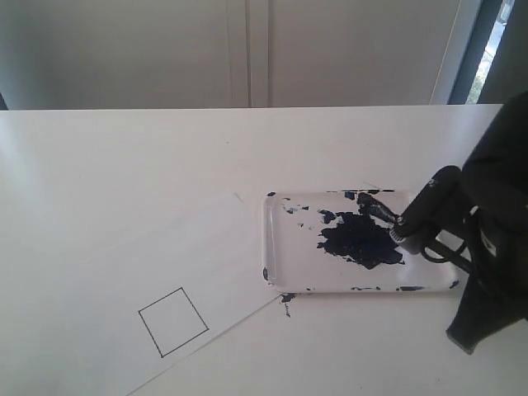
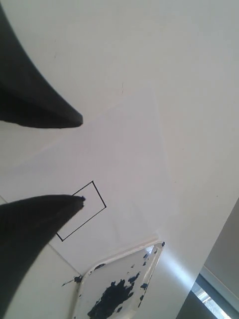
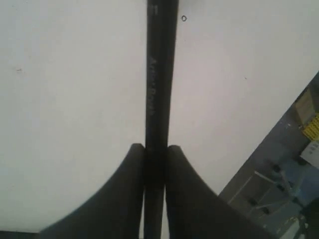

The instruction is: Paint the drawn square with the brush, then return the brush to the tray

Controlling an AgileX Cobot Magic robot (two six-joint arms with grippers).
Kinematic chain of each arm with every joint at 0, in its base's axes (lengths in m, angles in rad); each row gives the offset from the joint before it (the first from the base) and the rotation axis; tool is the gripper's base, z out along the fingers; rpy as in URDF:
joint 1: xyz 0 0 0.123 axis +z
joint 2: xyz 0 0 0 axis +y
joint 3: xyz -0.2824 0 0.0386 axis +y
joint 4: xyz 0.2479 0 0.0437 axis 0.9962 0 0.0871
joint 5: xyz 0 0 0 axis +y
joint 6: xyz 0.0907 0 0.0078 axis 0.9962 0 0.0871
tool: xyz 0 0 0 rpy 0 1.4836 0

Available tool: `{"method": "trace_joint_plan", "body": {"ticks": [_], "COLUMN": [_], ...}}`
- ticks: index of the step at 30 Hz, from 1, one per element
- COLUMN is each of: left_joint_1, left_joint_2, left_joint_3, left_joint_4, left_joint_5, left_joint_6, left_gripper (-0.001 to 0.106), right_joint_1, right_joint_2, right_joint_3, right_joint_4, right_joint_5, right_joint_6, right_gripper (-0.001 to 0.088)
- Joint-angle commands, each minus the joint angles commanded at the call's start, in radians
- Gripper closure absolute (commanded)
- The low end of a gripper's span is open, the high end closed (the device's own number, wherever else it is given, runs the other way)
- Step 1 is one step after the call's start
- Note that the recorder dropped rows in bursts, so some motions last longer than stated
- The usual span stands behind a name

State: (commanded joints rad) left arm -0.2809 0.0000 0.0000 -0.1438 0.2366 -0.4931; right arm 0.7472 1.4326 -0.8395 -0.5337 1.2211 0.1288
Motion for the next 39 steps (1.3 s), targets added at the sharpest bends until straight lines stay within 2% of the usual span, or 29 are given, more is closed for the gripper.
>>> {"method": "trace_joint_plan", "body": {"ticks": [7,13,21,25,33,39], "left_joint_1": [0.0,0.0,0.0,0.0,0.0,0.0], "left_joint_2": [0.0,0.0,0.0,0.0,0.0,0.0], "left_joint_3": [0.0,0.0,0.0,0.0,0.0,0.0], "left_joint_4": [0.0,0.0,0.0,0.0,0.0,0.0], "left_joint_5": [0.0,0.0,0.0,0.0,0.0,0.0], "left_joint_6": [0.0,0.0,0.0,0.0,0.0,0.0], "left_gripper": [0.057,0.057,0.057,0.057,0.057,0.057], "right_joint_1": [0.0,-0.001,-0.07,-0.075,-0.075,-0.068], "right_joint_2": [0.118,0.163,0.226,0.235,0.235,0.235], "right_joint_3": [0.003,0.003,0.003,0.003,0.003,0.003], "right_joint_4": [-0.067,-0.162,-0.228,-0.316,-0.254,-0.132], "right_joint_5": [0.0,0.0,0.0,0.0,0.0,0.0], "right_joint_6": [-0.019,-0.019,0.0,0.058,0.05,-0.036], "right_gripper": [0.0868,0.0868,0.0868,0.0868,0.0868,0.0868]}}
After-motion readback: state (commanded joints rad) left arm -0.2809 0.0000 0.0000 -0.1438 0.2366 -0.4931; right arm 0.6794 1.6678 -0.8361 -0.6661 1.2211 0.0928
